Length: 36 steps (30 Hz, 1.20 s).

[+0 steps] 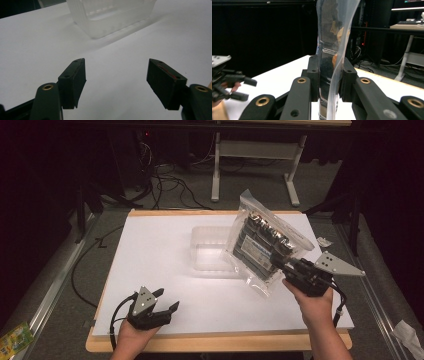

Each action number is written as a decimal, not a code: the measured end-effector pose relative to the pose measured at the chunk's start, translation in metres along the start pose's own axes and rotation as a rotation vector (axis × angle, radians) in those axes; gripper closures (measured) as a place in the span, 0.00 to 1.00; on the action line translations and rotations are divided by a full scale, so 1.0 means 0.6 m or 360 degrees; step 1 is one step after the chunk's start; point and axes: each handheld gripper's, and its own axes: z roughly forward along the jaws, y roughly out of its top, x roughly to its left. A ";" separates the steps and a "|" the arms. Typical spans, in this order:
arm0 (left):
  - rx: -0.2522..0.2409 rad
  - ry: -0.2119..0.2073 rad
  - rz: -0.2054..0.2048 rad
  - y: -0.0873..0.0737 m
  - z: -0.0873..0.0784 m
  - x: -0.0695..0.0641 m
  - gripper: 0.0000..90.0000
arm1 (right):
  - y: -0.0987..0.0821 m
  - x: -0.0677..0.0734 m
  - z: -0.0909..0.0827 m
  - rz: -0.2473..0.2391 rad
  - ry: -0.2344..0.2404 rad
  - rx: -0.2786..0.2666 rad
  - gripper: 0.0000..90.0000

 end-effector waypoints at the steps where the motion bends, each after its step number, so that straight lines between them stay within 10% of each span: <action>1: 0.0001 0.0000 0.0000 0.000 -0.001 0.001 0.36 | 0.005 -0.003 0.004 -0.0010 -0.0009 0.0001 0.84; 36: 0.0010 -0.0008 -0.0002 0.002 0.007 0.005 0.37 | 0.048 -0.028 0.204 -0.0087 -0.0064 0.0124 0.84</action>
